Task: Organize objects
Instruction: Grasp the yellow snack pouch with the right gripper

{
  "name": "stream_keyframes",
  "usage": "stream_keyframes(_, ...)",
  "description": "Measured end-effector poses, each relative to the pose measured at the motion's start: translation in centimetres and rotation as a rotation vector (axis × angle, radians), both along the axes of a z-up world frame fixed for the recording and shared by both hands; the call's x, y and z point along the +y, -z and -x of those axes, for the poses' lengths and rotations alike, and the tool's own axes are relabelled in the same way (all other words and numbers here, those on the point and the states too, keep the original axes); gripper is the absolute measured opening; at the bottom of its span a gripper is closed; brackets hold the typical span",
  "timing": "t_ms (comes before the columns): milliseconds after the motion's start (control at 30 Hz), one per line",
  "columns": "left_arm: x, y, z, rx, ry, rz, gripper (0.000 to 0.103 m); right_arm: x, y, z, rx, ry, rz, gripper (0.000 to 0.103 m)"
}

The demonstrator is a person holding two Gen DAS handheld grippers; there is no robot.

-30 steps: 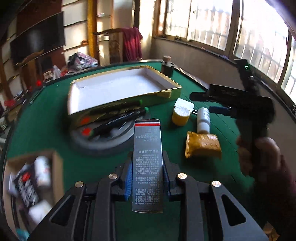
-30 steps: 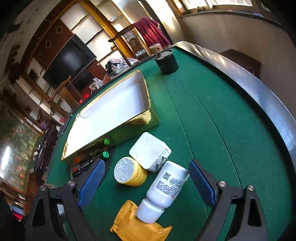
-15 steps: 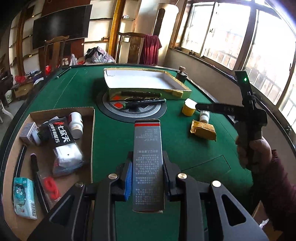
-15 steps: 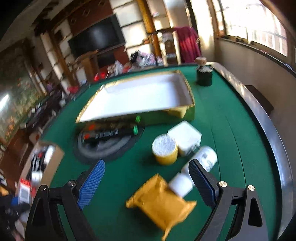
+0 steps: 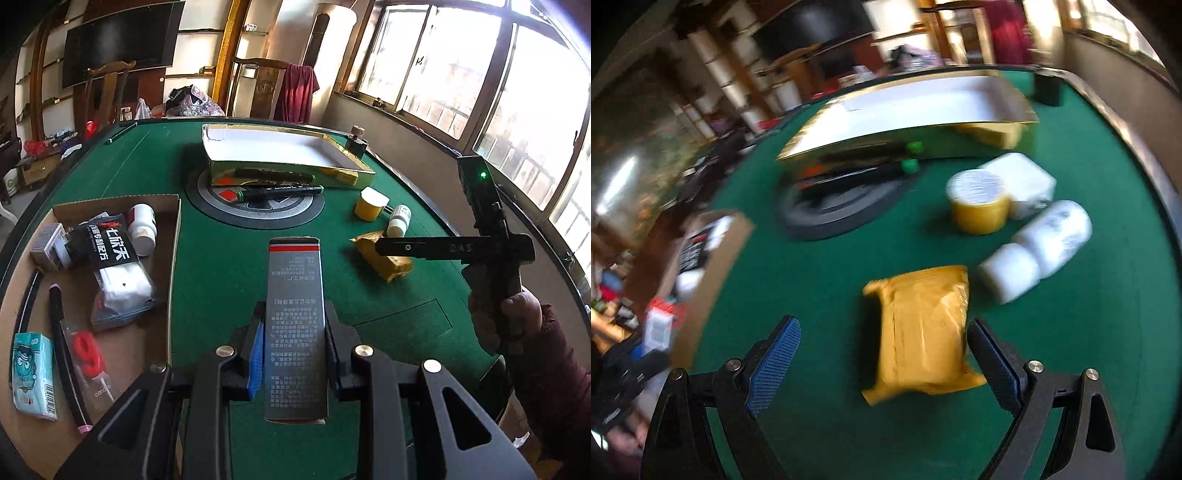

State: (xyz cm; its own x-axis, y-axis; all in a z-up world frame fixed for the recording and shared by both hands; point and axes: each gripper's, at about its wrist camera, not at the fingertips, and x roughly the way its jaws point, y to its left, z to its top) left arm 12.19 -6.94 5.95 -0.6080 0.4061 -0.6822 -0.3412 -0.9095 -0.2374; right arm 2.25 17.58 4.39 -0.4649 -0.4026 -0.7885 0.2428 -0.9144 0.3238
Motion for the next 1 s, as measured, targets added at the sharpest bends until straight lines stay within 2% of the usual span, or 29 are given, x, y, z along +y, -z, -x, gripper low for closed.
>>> stream_keyframes(100, 0.0, 0.1, -0.1, -0.002, -0.007, -0.003, 0.026, -0.9, 0.0, -0.1, 0.039, 0.059, -0.126, 0.094)
stream_keyframes(233, -0.2, 0.1, -0.4, -0.011, -0.007, -0.012, 0.026, -2.1, 1.0, 0.3, 0.026, 0.125, -0.199, 0.094)
stream_keyframes(367, -0.5, 0.2, -0.8, -0.011, -0.015, -0.005, 0.026, -3.9, 1.5, 0.3, 0.057, 0.156, -0.336, 0.093)
stream_keyframes(433, -0.7, 0.3, -1.0, -0.010, -0.019, -0.001, 0.026, -4.2, 1.5, 0.1, 0.066, 0.157, -0.361, 0.086)
stream_keyframes(467, -0.8, 0.3, -1.1, -0.008, -0.021, -0.002, 0.026, -4.5, 1.6, 0.1, 0.065, 0.159, -0.365, 0.081)
stream_keyframes(533, -1.1, 0.2, -1.3, -0.001, -0.026, -0.006, 0.026, -4.6, 1.8, 0.3, 0.052, 0.166, -0.367, 0.055)
stream_keyframes(600, -1.4, 0.1, -1.6, 0.007, -0.028, -0.009, 0.026, -4.4, 1.7, 0.2, 0.041, 0.166, -0.332, 0.050)
stream_keyframes(833, -3.0, -0.3, -2.8, 0.018, -0.042, -0.031, 0.026, -3.9, 0.5, -0.9, 0.043, 0.167, -0.229, 0.049)
stream_keyframes(1000, -7.2, -1.6, -4.4, 0.033, -0.104, -0.078, 0.026, -4.6, -1.3, -2.2, 0.080, 0.145, -0.146, 0.049)
